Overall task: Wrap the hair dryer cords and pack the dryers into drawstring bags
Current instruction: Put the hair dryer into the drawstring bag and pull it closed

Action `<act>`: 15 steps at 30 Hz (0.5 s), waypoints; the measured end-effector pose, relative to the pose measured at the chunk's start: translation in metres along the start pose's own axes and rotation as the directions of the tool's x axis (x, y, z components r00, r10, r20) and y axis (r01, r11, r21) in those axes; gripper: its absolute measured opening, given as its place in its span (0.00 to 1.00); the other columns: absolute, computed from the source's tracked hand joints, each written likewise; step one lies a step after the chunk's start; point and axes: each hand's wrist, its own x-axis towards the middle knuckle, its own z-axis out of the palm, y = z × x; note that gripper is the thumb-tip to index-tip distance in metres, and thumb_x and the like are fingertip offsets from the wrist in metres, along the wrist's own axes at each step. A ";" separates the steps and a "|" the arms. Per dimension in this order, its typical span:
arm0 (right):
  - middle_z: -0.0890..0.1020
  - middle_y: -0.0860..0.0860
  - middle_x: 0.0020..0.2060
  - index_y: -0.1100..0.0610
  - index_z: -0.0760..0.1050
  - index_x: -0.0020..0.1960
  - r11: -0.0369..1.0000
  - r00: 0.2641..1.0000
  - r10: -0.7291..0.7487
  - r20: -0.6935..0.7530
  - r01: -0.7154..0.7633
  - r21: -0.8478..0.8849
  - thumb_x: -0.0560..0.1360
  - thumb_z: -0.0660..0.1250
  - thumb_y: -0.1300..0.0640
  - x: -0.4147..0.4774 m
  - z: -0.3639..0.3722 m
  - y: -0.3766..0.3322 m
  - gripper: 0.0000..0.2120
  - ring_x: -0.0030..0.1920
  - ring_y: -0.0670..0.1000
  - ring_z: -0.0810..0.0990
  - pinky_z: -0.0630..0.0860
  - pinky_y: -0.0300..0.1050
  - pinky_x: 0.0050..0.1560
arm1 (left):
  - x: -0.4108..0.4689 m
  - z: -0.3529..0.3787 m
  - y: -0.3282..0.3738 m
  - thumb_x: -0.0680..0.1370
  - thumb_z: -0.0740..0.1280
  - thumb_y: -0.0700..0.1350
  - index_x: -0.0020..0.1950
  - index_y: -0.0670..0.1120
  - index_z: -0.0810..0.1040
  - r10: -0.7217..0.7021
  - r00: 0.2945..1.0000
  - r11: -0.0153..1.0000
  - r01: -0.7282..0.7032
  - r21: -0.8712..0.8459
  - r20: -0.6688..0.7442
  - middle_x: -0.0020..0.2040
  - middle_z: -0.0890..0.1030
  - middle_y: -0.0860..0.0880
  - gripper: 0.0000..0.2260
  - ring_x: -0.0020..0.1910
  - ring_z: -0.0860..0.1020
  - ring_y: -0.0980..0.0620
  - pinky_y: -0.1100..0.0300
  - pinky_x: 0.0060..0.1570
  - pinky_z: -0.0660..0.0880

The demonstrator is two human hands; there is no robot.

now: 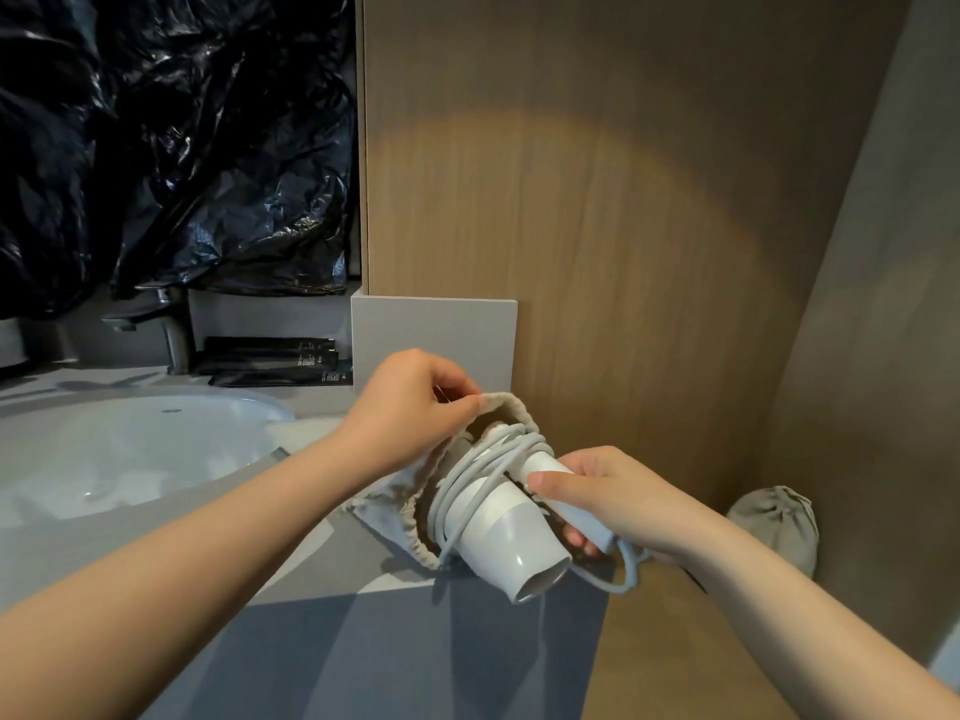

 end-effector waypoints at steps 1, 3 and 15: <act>0.81 0.55 0.35 0.57 0.78 0.45 1.000 1.000 0.003 0.007 -0.003 0.006 0.76 0.66 0.44 0.001 0.001 -0.001 0.16 0.33 0.51 0.78 0.76 0.41 0.38 | -0.001 0.001 -0.001 0.75 0.71 0.47 0.42 0.48 0.87 0.026 1.000 0.999 -0.026 -0.019 -0.004 0.35 0.84 0.54 0.06 0.36 0.80 0.59 0.62 0.40 0.78; 0.80 0.54 0.32 0.57 0.78 0.42 0.999 1.000 0.018 0.002 -0.018 0.033 0.76 0.66 0.45 0.004 0.002 -0.002 0.16 0.31 0.50 0.77 0.76 0.41 0.37 | -0.003 0.002 -0.002 0.75 0.72 0.47 0.42 0.48 0.87 0.063 0.998 0.998 -0.063 -0.012 0.003 0.35 0.83 0.56 0.06 0.38 0.79 0.61 0.66 0.38 0.76; 0.78 0.55 0.30 0.61 0.77 0.46 0.970 0.974 0.192 -0.121 -0.169 0.175 0.76 0.66 0.47 0.029 0.022 -0.011 0.16 0.23 0.48 0.73 0.66 0.34 0.22 | -0.022 0.007 -0.028 0.73 0.73 0.46 0.40 0.51 0.86 0.076 0.997 0.996 -0.075 -0.051 0.016 0.35 0.81 0.57 0.03 0.36 0.79 0.59 0.65 0.37 0.74</act>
